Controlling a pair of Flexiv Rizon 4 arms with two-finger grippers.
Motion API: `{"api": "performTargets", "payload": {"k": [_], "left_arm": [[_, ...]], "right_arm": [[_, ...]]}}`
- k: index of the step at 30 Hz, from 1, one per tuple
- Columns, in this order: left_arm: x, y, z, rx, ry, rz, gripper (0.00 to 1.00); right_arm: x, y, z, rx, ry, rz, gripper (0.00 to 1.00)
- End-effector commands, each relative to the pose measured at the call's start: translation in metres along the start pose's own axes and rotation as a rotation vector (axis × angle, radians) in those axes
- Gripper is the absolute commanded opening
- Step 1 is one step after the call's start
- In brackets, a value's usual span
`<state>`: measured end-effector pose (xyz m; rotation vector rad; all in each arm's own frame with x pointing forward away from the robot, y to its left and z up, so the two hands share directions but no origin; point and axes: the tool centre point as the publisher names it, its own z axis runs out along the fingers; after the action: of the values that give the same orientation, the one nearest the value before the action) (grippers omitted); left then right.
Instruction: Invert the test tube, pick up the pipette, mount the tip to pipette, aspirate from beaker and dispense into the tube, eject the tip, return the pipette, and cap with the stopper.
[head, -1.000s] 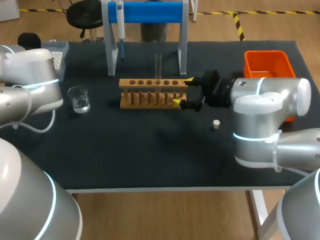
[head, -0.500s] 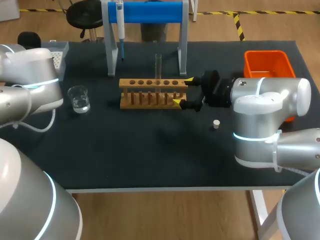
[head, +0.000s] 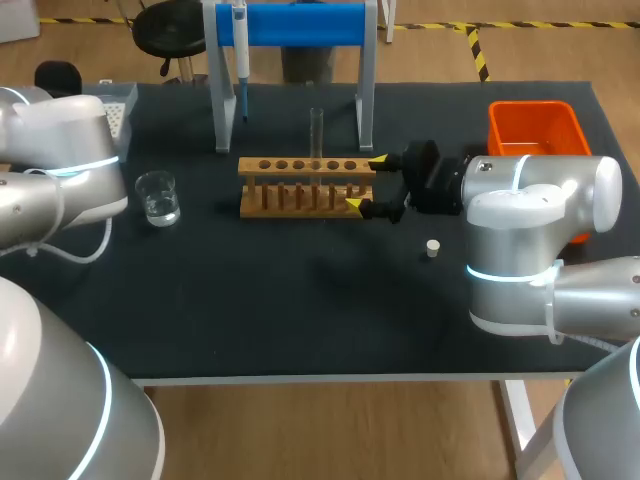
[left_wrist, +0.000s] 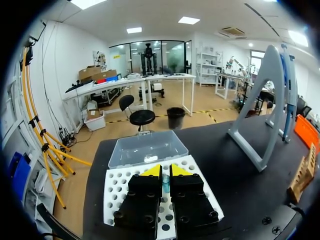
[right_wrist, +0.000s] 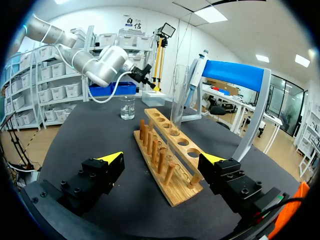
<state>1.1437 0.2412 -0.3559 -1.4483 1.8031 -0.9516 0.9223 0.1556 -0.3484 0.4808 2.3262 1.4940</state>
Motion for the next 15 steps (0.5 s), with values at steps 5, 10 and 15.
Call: {"api": "performTargets", "payload": {"k": [5,10,15], "left_arm": [[-0.0005,-0.0011,-0.0038,0.008,-0.012,0.001,0.0],[-0.0007,-0.0039,-0.0066,0.011,-0.02,0.005,0.0],[-0.0016,-0.0084,-0.0096,0.018,-0.028,0.011,0.0]], "right_arm": [[0.0001,-0.0005,0.0003,-0.001,0.0,0.0,1.0],[0.0001,-0.0005,0.0003,-0.001,0.0,0.0,1.0],[0.0001,-0.0005,0.0003,-0.001,0.0,0.0,1.0]]}}
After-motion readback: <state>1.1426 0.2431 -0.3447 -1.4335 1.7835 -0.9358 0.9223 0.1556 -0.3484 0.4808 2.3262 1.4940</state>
